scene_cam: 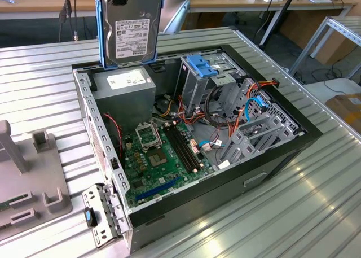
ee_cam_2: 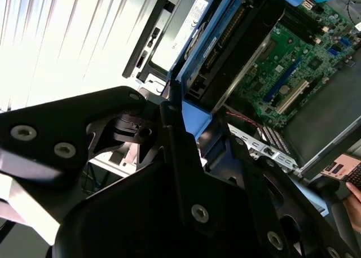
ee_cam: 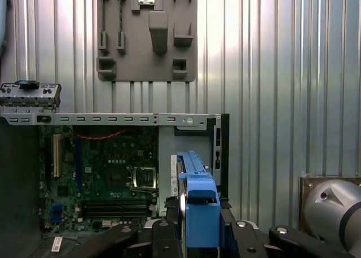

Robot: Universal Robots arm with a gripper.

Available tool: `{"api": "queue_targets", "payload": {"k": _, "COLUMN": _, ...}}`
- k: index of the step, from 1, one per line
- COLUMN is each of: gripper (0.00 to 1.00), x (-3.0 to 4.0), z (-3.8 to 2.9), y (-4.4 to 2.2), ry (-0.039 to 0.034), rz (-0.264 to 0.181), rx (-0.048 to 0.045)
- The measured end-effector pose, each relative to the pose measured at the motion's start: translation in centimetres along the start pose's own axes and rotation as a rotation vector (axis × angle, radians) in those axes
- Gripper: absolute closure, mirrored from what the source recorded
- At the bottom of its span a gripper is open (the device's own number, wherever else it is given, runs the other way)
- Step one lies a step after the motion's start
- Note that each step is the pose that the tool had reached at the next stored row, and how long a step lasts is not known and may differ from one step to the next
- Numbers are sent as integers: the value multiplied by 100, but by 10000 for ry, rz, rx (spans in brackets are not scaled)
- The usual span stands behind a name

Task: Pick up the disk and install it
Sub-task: 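Pick up the disk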

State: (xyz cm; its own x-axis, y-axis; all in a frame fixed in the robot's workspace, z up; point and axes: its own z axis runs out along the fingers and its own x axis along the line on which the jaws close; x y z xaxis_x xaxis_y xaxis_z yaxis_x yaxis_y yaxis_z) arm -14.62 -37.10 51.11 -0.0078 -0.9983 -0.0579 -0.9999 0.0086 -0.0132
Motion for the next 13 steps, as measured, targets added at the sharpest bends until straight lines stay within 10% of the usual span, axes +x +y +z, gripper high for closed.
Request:
{"api": "queue_targets", "payload": {"k": 7, "gripper": 64, "x": 7, "z": 0, "y": -9, "ry": -1, "rz": -2, "rx": 0}}
{"api": "queue_targets", "payload": {"k": 13, "gripper": 64, "x": 257, "z": -14, "y": -70, "ry": 1, "rz": -1, "rx": -1}}
